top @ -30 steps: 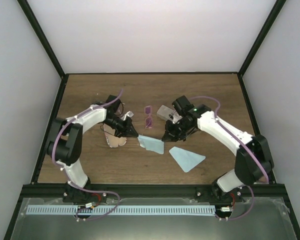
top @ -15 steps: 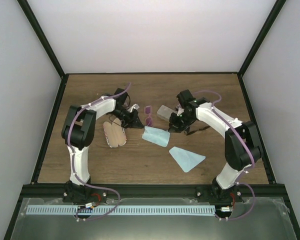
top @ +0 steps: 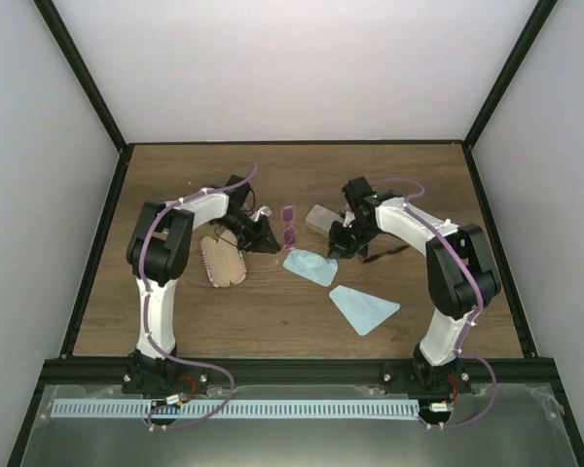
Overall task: Organize the sunglasses
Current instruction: Adjust the glasses cleaning cloth at the center of the board.
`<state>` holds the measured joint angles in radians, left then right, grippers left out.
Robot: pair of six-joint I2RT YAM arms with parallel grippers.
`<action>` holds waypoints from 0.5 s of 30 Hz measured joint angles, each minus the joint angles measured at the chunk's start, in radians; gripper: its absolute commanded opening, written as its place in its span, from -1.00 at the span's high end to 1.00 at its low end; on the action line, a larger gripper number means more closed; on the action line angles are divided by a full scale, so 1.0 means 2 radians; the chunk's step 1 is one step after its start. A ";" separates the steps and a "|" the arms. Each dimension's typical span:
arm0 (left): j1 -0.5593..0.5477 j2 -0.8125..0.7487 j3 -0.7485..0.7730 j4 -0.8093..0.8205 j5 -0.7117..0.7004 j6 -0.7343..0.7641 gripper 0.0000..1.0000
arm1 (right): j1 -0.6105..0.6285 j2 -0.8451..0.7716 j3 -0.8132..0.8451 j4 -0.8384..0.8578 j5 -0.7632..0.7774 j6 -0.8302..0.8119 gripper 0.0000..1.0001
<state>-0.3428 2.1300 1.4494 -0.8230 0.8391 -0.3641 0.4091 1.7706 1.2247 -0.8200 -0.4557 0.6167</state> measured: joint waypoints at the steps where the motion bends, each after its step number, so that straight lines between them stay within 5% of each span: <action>1: 0.000 0.001 0.000 0.002 -0.001 0.002 0.45 | 0.000 0.000 0.000 0.001 0.000 0.000 0.99; 5: -0.002 0.001 0.002 0.012 -0.005 -0.002 -0.39 | 0.000 -0.001 -0.008 0.011 0.000 0.002 0.99; 9: -0.011 0.001 0.006 0.028 -0.013 -0.014 -0.59 | 0.000 -0.009 -0.039 0.023 -0.005 0.009 0.98; 10: -0.014 0.003 0.009 0.031 -0.014 -0.016 -0.59 | 0.002 -0.011 -0.049 0.024 -0.006 0.010 0.88; 14: -0.022 0.008 0.024 0.040 -0.020 -0.017 -0.59 | 0.007 -0.014 -0.074 0.026 -0.007 0.015 -0.09; 15: -0.023 0.008 0.027 0.041 -0.023 -0.016 -0.58 | 0.009 -0.016 -0.076 0.025 -0.006 0.019 -0.17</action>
<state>-0.3885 2.1468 1.5036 -0.7410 0.7933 -0.3958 0.4263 1.7390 1.0718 -0.7704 -0.4683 0.6537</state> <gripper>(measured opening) 0.797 0.337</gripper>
